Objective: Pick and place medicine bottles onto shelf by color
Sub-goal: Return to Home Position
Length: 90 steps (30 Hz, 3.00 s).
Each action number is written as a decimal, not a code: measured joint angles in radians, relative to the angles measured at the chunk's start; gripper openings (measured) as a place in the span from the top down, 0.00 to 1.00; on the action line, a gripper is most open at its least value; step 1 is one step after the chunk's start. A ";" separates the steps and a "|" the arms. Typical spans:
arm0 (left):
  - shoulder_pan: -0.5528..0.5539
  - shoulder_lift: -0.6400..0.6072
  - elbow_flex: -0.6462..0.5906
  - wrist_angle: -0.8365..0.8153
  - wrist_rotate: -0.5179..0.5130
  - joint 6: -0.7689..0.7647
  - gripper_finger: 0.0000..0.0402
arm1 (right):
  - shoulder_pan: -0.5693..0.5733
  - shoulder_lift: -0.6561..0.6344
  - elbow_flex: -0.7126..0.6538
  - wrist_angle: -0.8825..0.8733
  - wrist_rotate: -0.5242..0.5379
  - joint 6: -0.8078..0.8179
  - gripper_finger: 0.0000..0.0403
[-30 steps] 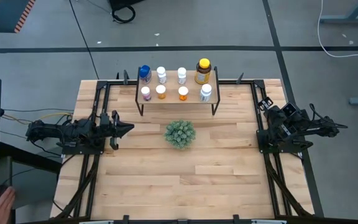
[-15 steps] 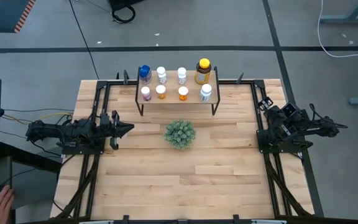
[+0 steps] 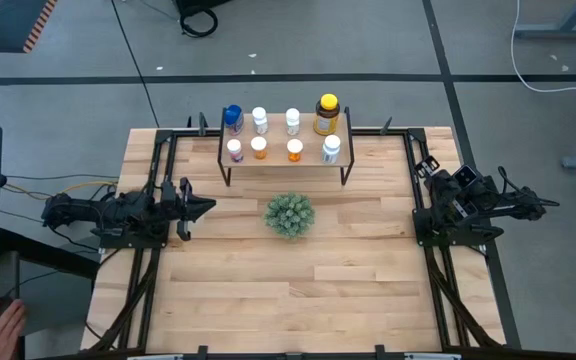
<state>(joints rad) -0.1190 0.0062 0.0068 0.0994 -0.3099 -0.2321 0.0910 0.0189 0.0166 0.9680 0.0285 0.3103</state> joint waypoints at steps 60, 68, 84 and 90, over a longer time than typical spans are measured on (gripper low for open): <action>0.000 0.000 0.000 0.000 0.000 0.000 0.93 | 0.000 0.000 0.000 0.000 0.000 0.000 0.98; 0.000 0.000 0.000 0.000 0.000 0.000 0.93 | 0.000 0.000 0.000 0.000 0.000 0.000 0.98; 0.000 0.000 0.000 0.000 0.000 0.000 0.94 | 0.000 0.000 0.000 0.000 0.000 0.000 0.98; 0.000 0.000 0.000 0.000 0.000 0.000 0.92 | 0.000 0.000 0.000 0.000 0.000 0.000 0.98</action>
<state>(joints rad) -0.1189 0.0061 0.0068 0.0994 -0.3103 -0.2321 0.0911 0.0190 0.0162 0.9679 0.0288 0.3103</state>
